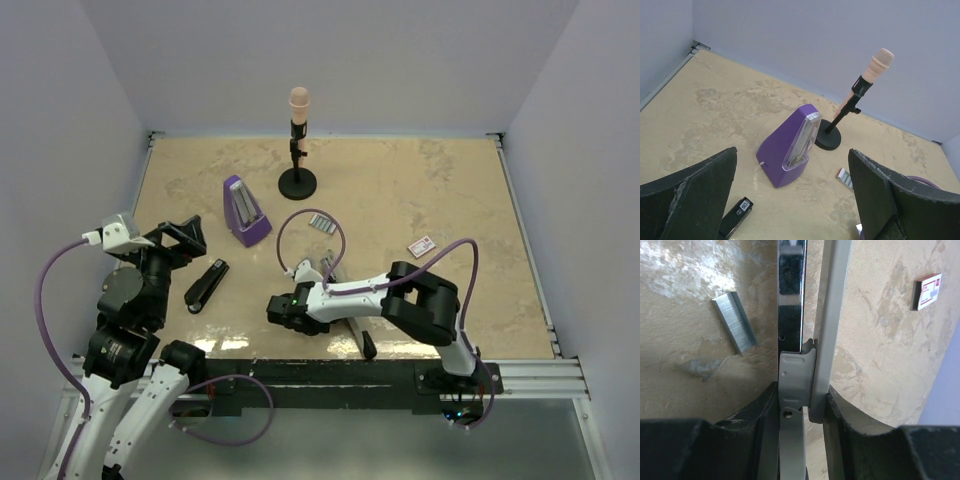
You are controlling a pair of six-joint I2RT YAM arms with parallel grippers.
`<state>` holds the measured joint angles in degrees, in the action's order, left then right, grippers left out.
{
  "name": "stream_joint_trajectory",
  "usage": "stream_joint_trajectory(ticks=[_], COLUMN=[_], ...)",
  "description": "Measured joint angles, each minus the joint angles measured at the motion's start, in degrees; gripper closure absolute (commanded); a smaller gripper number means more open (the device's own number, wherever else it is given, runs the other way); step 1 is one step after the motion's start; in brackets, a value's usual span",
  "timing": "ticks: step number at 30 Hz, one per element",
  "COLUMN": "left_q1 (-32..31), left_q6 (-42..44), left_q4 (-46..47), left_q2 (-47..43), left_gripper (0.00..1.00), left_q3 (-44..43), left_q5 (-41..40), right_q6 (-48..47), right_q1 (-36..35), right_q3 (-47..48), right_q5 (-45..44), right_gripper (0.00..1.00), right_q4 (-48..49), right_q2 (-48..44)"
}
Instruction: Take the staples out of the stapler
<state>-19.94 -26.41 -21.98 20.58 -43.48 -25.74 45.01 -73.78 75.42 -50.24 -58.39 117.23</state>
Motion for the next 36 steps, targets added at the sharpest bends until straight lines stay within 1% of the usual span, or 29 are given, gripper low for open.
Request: stream_joint_trajectory(ticks=[2,5,9,11,15,20,25,30,32,36], left_q1=[0.0,0.0,0.0,0.0,0.0,0.0,0.0,0.0,0.0,0.0], left_q6=[0.0,0.0,0.0,0.0,0.1,0.1,0.2,-1.6,-3.0,-6.4], left_q4=[0.0,0.0,0.2,0.2,1.7,4.1,7.8,15.2,18.6,25.6], left_q2=[0.1,0.3,0.7,1.1,3.6,9.2,14.4,19.6,21.2,22.7], left_gripper=[0.04,0.04,0.04,0.04,0.05,0.06,0.05,0.05,0.05,0.05], left_q3=[0.0,0.0,0.2,0.3,0.3,0.9,2.5,4.9,6.1,8.7], left_q5=[0.0,0.5,1.9,2.9,7.9,18.8,33.3,48.9,53.9,61.3], right_q6=[-0.5,-2.4,-6.8,-9.3,-13.8,-18.1,-18.9,-15.3,-13.4,-10.3], right_q1=[0.3,1.0,4.0,6.7,13.3,19.9,23.8,26.1,26.3,26.2], right_q3=[-0.8,-3.7,-8.4,-11.4,-19.2,-27.5,-32.9,-38.2,-39.2,-39.8], right_q5=[1.0,3.6,8.4,12.3,22.4,36.7,55.9,71.7,76.5,83.4], right_gripper=[1.0,1.0,1.0,1.0,1.0,1.0,1.0,1.0,1.0,1.0], right_q4=[1.4,5.4,12.7,17.9,28.9,39.0,51.4,65.5,69.7,76.3], right_q2=[-1.3,-5.7,-14.7,-19.7,-29.6,-41.1,-49.3,-53.2,-53.4,-53.4])
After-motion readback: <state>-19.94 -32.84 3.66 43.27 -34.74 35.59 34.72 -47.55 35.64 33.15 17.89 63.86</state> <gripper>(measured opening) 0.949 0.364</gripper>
